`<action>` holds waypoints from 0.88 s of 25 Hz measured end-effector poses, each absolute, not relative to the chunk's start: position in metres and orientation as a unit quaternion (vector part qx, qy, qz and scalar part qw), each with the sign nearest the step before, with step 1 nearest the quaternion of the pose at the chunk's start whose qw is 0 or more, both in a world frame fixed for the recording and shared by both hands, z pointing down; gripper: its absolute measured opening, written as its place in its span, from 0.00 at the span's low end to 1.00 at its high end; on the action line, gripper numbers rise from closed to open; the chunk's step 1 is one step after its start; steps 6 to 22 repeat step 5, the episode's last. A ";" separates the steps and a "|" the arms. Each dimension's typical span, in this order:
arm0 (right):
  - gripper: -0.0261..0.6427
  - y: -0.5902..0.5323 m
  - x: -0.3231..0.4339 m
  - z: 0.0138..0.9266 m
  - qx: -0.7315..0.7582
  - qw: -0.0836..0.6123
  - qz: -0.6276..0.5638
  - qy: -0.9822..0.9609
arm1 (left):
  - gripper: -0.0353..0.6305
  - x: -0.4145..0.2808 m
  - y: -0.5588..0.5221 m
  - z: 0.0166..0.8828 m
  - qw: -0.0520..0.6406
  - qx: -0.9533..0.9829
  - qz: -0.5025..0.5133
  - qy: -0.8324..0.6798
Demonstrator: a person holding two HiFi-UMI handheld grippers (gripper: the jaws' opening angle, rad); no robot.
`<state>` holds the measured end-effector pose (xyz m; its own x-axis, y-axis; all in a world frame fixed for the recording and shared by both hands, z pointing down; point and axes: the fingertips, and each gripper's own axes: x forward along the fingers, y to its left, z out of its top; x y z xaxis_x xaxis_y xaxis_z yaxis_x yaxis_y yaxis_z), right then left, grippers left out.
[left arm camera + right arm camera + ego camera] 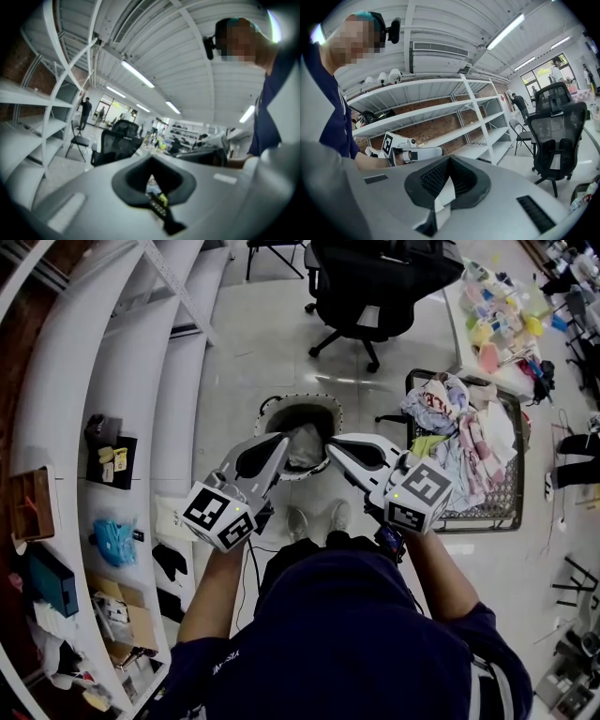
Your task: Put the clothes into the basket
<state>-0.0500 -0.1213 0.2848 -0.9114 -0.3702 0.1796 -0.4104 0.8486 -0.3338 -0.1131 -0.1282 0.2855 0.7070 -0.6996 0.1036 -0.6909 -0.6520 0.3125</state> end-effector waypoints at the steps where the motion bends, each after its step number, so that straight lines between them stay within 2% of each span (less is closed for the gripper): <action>1: 0.05 -0.122 -0.050 0.285 0.203 0.055 0.186 -0.960 | 0.06 -0.114 -0.129 0.286 0.168 0.908 -0.015 -0.383; 22: 0.05 -0.127 -0.050 0.287 0.204 0.054 0.187 -0.959 | 0.06 -0.116 -0.134 0.286 0.166 0.910 -0.014 -0.380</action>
